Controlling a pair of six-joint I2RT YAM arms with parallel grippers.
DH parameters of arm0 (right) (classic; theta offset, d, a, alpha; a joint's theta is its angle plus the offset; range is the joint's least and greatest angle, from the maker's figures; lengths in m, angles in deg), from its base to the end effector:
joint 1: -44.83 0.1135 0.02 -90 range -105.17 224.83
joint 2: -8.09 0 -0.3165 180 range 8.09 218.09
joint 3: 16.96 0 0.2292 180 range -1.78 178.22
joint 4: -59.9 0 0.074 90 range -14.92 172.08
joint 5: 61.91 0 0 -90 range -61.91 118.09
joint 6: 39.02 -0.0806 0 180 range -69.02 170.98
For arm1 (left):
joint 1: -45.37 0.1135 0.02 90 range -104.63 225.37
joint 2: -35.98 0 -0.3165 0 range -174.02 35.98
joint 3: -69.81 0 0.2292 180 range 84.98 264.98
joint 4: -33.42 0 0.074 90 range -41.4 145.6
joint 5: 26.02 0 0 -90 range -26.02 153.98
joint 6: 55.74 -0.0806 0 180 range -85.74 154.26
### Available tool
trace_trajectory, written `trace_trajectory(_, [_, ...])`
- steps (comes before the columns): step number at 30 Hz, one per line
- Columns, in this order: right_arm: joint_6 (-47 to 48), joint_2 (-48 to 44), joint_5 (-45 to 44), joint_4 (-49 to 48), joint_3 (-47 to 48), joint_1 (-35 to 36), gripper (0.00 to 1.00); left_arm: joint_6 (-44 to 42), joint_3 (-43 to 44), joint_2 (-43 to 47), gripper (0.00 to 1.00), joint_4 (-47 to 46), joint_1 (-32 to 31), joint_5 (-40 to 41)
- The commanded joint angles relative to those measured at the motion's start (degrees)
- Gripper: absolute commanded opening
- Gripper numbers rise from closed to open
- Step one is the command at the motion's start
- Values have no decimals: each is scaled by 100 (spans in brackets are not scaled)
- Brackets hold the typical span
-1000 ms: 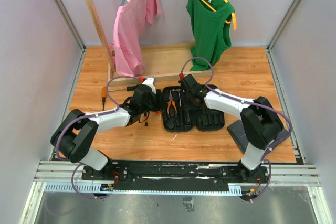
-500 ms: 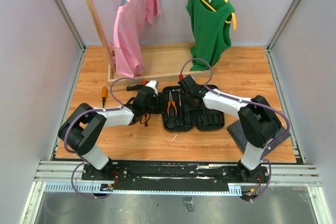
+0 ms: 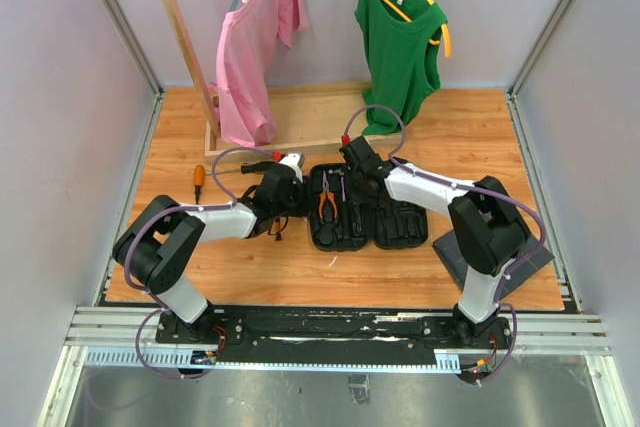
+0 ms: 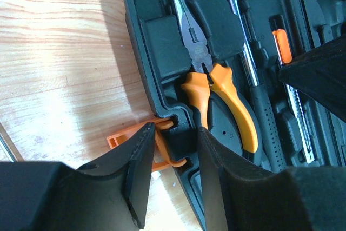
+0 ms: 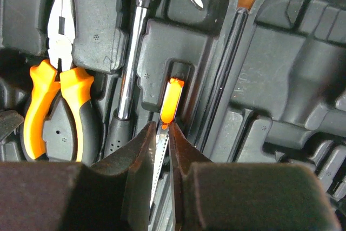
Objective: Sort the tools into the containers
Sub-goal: Adjust the utility knife in the storage box.
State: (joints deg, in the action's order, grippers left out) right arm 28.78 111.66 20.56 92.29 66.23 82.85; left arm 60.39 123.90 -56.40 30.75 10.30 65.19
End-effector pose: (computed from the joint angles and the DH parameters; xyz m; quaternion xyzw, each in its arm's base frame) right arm 0.3234 0.2394 0.2188 -0.1094 0.9395 0.1060 0.3068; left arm 0.2782 -0.1932 0.1977 0.0645 0.8871 -0.2245 0.3981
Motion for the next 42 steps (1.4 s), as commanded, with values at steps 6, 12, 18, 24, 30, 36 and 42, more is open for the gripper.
trace_trajectory(6, [213,306,-275,-3,263,-209,16,-247,-4,-114,39,238,0,170])
trace_trajectory(12, [237,382,-268,-6,379,-238,15,-270,-59,-41,39,296,0,267])
trace_trajectory(18, [239,-64,-159,-172,67,-234,19,-240,-52,-12,39,354,0,333])
trace_trajectory(24, [279,-871,254,-618,-517,-238,35,-222,-58,53,39,484,0,427])
trace_trajectory(30, [219,-1681,40,-902,-1229,-242,41,-188,-135,233,39,664,-1,520])
trace_trajectory(36, [-83,-2222,-43,-902,-1804,-488,42,-102,-319,649,39,851,0,495])
trace_trajectory(42, [-187,-2621,54,-986,-2235,-574,42,2,-196,1119,45,1044,0,293])
